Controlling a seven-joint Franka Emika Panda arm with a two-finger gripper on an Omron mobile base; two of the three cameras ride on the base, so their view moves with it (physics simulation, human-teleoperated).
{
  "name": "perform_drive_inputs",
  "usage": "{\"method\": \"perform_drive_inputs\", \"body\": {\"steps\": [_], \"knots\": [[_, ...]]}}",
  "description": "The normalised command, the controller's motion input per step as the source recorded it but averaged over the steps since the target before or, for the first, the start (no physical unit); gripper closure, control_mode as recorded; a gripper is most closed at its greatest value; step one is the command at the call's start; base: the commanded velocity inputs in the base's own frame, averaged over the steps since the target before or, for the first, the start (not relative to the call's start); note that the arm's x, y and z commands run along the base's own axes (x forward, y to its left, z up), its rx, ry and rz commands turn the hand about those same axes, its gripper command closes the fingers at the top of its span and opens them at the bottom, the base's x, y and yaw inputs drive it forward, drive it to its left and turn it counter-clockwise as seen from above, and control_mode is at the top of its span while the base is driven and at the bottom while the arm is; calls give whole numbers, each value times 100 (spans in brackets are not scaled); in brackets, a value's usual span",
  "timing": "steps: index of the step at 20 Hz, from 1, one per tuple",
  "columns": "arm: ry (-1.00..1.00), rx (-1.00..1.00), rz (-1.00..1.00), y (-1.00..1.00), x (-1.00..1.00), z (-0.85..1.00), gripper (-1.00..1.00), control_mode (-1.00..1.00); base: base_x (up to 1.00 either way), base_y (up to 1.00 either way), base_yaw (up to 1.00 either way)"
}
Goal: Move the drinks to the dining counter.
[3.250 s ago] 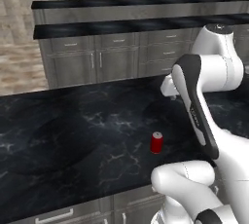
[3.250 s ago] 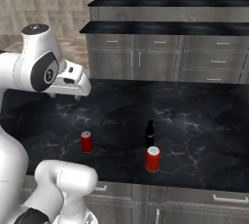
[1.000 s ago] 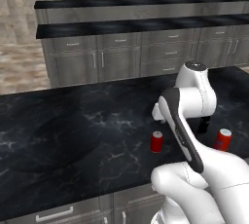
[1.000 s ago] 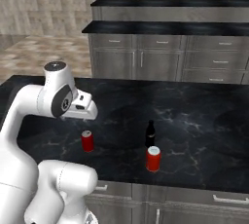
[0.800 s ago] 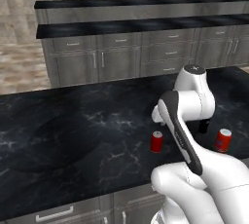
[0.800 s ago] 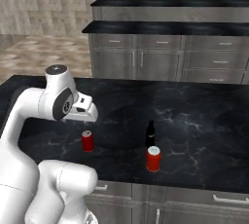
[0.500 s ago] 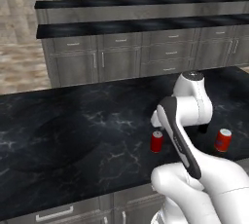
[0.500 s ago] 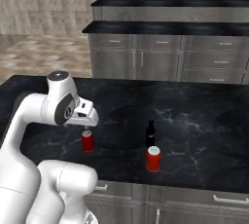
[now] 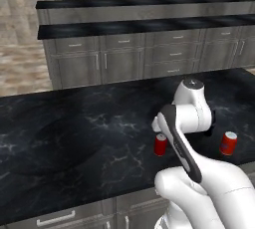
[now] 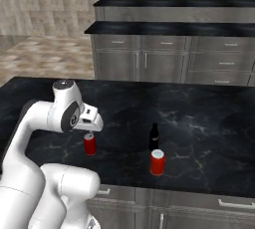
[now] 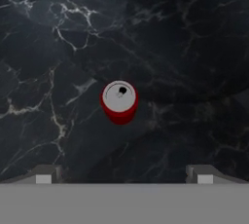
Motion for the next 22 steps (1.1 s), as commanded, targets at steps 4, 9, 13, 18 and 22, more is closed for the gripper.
{"method": "perform_drive_inputs", "body": {"steps": [4,9,13,18,22], "knots": [[1,0,0,0,32,-13,-100,-100,0,0,0],[1,0,0,0,30,-18,-100,-100,0,0,0],[0,0,0,1,27,-17,-100,-100,0,0,0],[4,0,0,0,2,-22,-100,-100,0,0,0],[7,0,0,0,0,-24,-100,-100,0,0,0]]}}
